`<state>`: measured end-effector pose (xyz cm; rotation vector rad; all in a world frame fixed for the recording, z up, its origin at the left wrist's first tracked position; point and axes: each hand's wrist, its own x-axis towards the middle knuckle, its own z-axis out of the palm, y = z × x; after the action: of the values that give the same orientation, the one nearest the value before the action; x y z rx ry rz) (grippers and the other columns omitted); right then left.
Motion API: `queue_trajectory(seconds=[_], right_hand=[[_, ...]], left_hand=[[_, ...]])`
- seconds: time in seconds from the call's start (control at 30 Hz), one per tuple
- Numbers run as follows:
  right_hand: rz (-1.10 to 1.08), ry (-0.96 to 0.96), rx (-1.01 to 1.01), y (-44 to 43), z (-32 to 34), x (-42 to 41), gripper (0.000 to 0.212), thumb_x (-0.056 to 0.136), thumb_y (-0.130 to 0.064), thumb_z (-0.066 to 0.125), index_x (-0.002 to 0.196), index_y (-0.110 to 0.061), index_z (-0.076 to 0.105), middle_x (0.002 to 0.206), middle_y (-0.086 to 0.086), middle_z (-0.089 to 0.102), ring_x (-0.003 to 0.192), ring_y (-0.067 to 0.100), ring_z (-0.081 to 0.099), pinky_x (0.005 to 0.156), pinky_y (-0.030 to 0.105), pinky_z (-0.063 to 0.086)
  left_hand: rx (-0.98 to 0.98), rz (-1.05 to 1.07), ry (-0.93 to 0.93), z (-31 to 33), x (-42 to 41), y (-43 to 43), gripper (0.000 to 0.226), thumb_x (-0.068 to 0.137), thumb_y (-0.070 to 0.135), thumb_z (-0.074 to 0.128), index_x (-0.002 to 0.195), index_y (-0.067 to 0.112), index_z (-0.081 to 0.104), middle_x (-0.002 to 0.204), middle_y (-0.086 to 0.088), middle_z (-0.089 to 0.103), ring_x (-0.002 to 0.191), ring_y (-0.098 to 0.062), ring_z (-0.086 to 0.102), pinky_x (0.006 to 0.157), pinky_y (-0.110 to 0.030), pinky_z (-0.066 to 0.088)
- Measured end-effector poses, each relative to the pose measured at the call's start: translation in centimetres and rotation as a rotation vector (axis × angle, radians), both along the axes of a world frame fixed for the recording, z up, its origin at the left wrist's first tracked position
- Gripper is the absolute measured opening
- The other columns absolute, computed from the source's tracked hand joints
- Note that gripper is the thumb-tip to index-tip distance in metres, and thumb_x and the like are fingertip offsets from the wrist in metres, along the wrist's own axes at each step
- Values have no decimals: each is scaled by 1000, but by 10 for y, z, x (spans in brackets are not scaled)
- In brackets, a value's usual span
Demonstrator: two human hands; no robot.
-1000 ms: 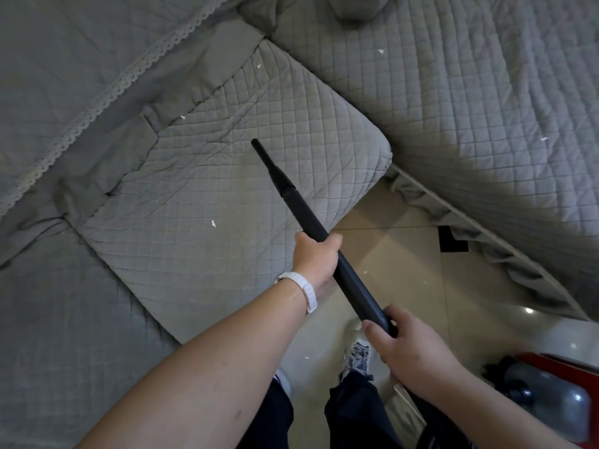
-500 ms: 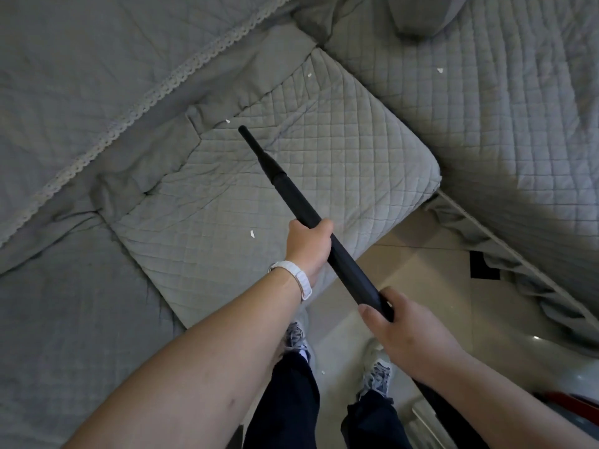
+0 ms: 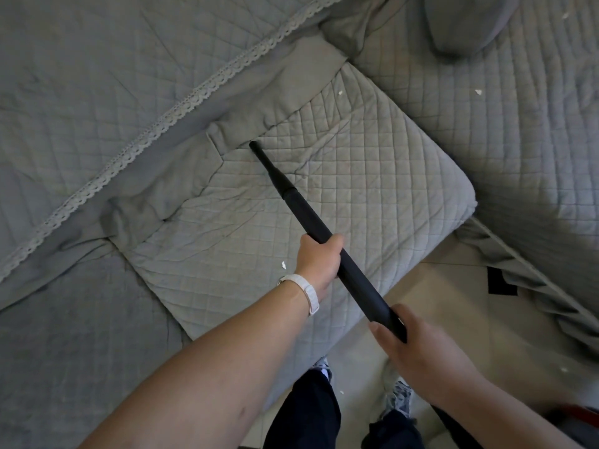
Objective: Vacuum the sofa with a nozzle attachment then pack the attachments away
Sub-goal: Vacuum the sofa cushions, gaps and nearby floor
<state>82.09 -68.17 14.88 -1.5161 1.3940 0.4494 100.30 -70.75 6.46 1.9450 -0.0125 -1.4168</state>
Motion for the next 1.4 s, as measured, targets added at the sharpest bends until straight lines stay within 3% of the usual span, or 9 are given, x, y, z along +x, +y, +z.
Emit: queue_trajectory(seconds=[0.1, 0.3, 0.47, 0.77, 0.9, 1.1, 1.4], right_hand=[[9, 27, -12, -1, 5, 5, 25, 95, -55, 48, 93, -31, 50, 68, 2, 66, 55, 15, 62, 49, 29, 45], [-3, 32, -31, -12, 14, 4, 23, 96, -56, 47, 94, -32, 50, 68, 2, 65, 54, 15, 62, 49, 30, 45], [-79, 18, -69, -25, 18, -8, 25, 95, -56, 49, 92, -31, 52, 69, 2, 65, 55, 16, 61, 48, 30, 44], [-147, 17, -59, -62, 11, -49, 27, 95, -54, 50, 92, -27, 53, 66, 2, 65, 45, 9, 56, 43, 27, 41], [-169, 16, -64, -80, 6, -67, 27, 94, -54, 50, 91, -27, 53, 67, 2, 65, 50, 14, 58, 46, 28, 41], [-229, -13, -60, -105, -8, -83, 28, 94, -53, 51, 89, -25, 54, 67, 3, 65, 51, 16, 58, 48, 31, 43], [-221, -25, -36, -126, -16, -97, 28, 93, -54, 51, 91, -26, 53, 72, 3, 67, 58, 18, 63, 52, 32, 47]], left_hand=[[2, -10, 8, 0, 3, -2, 32, 89, 28, 62, 114, 12, 49, 104, -10, 63, 90, -23, 66, 77, -39, 61], [-40, -21, 48, 7, 2, -17, 29, 92, 25, 61, 114, 13, 48, 103, -10, 62, 89, -22, 65, 66, -31, 58], [-73, -25, 92, 14, -15, -44, 36, 91, 28, 62, 122, 15, 48, 102, -7, 61, 94, -24, 65, 80, -39, 59], [-52, -32, 96, 9, -65, -87, 39, 92, 31, 63, 125, 15, 48, 107, -7, 62, 96, -24, 65, 71, -33, 57], [-63, -19, 18, 9, -93, -102, 38, 92, 30, 63, 123, 15, 46, 103, -4, 61, 92, -20, 63, 80, -36, 57], [-104, -35, -73, 7, -120, -130, 39, 91, 25, 63, 124, 18, 43, 105, -4, 60, 88, -16, 61, 62, -26, 46], [-73, -29, -107, 1, -131, -149, 37, 92, 24, 62, 124, 18, 44, 101, -3, 60, 86, -16, 62, 62, -28, 45]])
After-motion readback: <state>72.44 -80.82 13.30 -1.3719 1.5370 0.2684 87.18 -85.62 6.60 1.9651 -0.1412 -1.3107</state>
